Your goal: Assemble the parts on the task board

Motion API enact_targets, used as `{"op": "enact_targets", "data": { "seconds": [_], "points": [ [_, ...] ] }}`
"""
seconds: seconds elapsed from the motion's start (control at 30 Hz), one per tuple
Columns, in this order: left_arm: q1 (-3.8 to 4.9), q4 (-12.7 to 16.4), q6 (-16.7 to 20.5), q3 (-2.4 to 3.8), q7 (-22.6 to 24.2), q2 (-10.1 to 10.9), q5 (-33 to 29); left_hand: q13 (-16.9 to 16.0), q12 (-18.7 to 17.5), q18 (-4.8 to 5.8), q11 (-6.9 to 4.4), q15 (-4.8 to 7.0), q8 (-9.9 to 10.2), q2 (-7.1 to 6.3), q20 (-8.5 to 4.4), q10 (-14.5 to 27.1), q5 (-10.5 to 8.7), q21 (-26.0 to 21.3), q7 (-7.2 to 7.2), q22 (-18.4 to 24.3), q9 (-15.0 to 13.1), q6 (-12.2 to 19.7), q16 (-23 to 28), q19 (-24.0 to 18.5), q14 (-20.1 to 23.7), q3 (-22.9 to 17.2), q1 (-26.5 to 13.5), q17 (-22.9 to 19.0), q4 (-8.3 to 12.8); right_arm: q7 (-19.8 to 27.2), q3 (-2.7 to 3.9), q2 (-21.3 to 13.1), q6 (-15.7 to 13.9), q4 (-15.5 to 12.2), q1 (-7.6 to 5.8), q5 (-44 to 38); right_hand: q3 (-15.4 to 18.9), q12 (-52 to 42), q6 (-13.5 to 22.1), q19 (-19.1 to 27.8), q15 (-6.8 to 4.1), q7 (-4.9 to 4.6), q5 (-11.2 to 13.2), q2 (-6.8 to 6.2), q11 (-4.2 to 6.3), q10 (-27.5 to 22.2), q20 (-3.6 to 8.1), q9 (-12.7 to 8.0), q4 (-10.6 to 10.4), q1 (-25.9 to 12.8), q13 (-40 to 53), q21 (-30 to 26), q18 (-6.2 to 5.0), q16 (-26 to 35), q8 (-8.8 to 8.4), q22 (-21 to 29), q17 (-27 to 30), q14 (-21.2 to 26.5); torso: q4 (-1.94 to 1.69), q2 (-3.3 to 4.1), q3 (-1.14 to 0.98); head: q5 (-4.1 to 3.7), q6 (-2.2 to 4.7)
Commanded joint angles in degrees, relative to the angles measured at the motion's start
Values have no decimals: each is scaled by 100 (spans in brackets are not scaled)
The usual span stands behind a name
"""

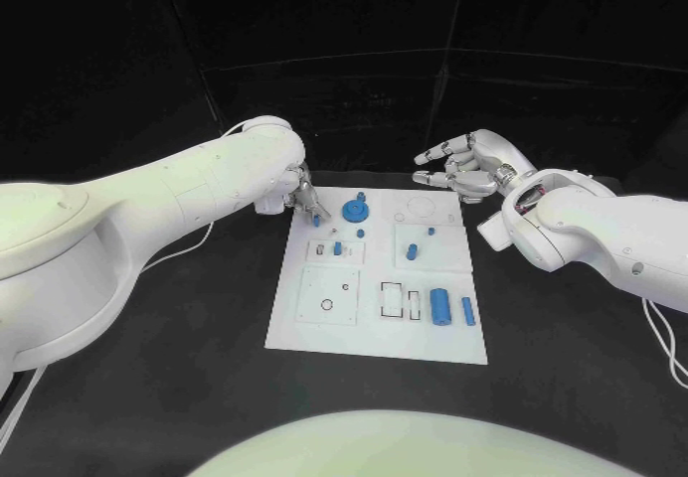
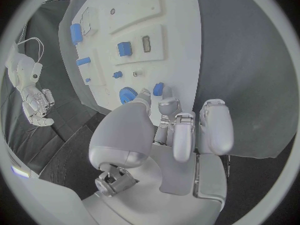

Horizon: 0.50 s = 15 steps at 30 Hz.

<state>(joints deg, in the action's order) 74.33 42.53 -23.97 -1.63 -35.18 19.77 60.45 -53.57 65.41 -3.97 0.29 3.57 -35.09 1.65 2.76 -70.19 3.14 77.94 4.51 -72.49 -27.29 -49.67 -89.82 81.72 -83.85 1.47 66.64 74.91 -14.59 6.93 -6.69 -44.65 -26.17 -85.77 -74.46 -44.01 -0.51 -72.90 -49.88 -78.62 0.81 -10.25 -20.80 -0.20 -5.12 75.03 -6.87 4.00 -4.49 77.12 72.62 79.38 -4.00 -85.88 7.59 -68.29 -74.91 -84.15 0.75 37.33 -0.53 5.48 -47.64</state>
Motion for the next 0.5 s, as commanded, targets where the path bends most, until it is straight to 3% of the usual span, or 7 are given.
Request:
{"op": "enact_targets", "data": {
  "seconds": [0.03, 0.5],
  "points": [
    [8, 4, -26, 2, 71, 0, 36, 8, -7, -4, 3, -38, 14, 18, 39, 40, -8, -34, -6, -9, 7, -35, -18, -19, -615, 3, 78, 1509, 46, 25, 4, 5, 36, -5, -10, -12, -3, -39, 6, -10, -39, 27, -16, -2, 22, 26, 35, -7, -34, -31, -3, -24, -46, 11, 37, 0, -759, -403, 6, 3, 1, 0, -10],
    [5, 4, 28, 2, 161, -4, 36, 55, -30, -5, -20, -20, 89, 312, 25, 70, -11, -42, -28, -23, 58, -44, -18, -19, -615, -329, 652, 1509, 411, 19, 4, 8, 41, -1, -10, -12, -7, -42, 6, -12, -39, 27, -24, 3, 23, 29, 36, -7, -33, -26, 0, -23, -45, 12, 38, -4, -757, -403, 3, 2, 0, -5, -29]
  ]
}}
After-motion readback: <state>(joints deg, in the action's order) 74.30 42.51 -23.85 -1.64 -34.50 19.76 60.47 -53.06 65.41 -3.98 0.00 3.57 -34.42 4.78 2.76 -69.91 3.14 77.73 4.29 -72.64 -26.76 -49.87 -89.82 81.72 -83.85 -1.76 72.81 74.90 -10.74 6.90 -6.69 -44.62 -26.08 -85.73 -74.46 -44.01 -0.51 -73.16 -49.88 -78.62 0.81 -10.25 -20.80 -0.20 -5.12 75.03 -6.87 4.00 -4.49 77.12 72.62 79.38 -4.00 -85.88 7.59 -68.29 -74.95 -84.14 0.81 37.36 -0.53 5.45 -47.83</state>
